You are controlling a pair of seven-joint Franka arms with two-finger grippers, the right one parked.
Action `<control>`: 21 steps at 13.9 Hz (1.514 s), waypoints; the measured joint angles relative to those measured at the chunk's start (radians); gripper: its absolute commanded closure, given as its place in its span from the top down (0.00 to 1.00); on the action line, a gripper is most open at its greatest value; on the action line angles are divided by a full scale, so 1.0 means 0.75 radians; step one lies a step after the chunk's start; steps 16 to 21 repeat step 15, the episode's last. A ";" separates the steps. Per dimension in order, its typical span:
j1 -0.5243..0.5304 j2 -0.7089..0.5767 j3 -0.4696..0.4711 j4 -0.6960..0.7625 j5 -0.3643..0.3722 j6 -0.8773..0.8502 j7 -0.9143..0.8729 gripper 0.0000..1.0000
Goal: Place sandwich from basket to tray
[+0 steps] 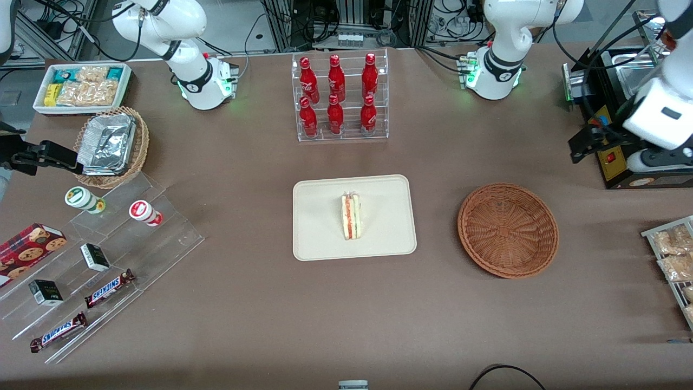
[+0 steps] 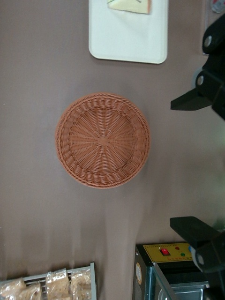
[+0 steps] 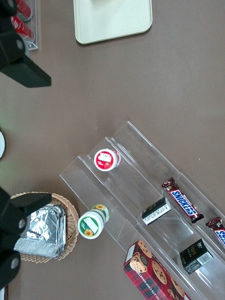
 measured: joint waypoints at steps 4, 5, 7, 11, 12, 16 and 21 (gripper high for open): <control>0.096 -0.049 0.001 -0.040 -0.038 -0.004 0.167 1.00; 0.098 -0.049 0.000 -0.040 -0.038 -0.004 0.169 1.00; 0.097 -0.049 -0.006 -0.039 -0.038 -0.002 0.169 1.00; 0.074 -0.038 -0.014 -0.019 -0.038 0.001 0.169 1.00; 0.062 -0.035 -0.015 -0.012 -0.038 0.001 0.169 1.00; 0.020 -0.023 0.013 0.005 -0.038 0.001 0.169 1.00; 0.020 -0.023 0.013 0.005 -0.038 0.001 0.169 1.00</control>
